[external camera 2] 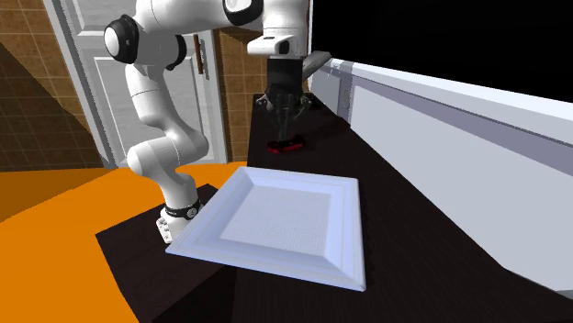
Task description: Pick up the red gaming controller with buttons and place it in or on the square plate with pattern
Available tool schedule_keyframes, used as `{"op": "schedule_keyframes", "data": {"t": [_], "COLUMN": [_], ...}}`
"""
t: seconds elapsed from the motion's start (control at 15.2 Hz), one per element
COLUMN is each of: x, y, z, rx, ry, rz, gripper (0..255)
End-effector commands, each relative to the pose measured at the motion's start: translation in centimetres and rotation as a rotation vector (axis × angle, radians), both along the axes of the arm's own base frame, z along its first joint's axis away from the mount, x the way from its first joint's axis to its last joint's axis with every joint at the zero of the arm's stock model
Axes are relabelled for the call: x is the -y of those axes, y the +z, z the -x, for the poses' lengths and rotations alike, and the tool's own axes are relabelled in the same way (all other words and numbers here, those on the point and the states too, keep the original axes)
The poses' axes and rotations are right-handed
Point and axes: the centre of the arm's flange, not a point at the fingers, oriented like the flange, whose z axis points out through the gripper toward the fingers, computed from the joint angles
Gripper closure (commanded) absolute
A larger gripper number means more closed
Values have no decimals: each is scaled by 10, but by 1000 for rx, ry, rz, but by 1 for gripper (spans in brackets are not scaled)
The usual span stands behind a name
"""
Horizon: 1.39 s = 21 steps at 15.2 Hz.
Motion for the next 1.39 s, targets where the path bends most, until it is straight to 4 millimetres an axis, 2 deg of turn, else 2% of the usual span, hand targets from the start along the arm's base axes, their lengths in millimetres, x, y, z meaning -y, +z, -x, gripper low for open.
{"op": "schedule_keyframes", "data": {"t": [0.0, 0.07, 0.13, 0.33, 0.4, 0.92, 1.32], "x": [1, 1, 1, -26, -31, -33, -33], "y": [0, 1, 1, 4, 3, -35, -35], "z": [4, 3, 3, 55, 64, 50, 50], "rx": [-47, -17, -17, 292, 352, 352, 352], "ry": [-2, 0, 0, -119, -142, -142, -142], "rz": [5, 2, 2, -96, -115, -115, -115], "gripper": [255, 255, 0, 0, 0, 0, 0]}}
